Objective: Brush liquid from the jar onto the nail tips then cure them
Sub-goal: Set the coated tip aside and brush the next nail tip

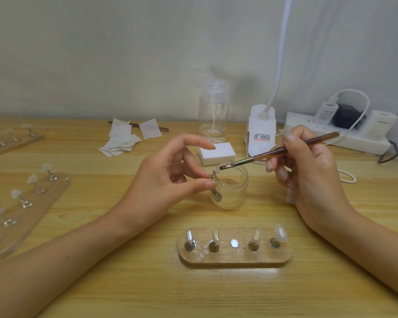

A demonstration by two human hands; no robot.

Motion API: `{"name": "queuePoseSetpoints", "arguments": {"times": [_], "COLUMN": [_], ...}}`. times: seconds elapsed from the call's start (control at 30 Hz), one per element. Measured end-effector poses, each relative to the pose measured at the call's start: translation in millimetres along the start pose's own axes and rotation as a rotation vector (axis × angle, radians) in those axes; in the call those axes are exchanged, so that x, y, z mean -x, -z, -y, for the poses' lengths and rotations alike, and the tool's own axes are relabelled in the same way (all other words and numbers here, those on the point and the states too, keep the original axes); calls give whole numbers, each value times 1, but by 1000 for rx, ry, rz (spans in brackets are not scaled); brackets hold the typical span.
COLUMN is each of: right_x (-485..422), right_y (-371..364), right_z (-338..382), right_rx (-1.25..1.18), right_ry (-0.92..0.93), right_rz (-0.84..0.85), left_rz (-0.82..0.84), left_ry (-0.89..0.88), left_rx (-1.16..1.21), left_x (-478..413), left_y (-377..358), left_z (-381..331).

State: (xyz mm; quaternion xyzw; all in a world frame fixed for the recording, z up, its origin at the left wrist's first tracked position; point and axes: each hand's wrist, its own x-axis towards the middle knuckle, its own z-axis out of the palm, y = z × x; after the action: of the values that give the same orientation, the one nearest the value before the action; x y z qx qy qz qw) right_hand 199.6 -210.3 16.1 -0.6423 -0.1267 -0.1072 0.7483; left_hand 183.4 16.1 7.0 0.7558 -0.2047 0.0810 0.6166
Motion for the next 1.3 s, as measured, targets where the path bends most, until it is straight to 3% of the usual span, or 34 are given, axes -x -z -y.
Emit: {"name": "queuePoseSetpoints", "arguments": {"times": [0.1,0.27,0.43,0.6,0.73,0.9,1.03,1.2,1.3], "right_x": [1,0,2,1,2,1,2,0,1], "right_y": [-2,0,-3,-1,-3,-2,-3,-1,-3], "right_z": [1,0,2,1,4,1,4,1,3], "right_rx": [-10,46,2,56,-13,57,1,61,5], "right_ry": [37,-32,27,-31,26,-37,20,-33,11], "right_rz": [71,-19,75,-28,67,-29,71,-25,33], "left_rz": [0,-5,-16,-16,-21,-27,-23,-23,-26], "left_ry": [-5,-33,-49,-63,-91,-114,-131,-133,-134], "left_rx": [-9,-52,-72,-90,-124,-142,-145,-147,-140], "left_x": [0,0,0,0,1,1,1,1,0], "left_y": [0,1,1,1,0,0,0,0,-1], "left_z": [1,1,1,1,0,-1,-3,-2,-2]}}
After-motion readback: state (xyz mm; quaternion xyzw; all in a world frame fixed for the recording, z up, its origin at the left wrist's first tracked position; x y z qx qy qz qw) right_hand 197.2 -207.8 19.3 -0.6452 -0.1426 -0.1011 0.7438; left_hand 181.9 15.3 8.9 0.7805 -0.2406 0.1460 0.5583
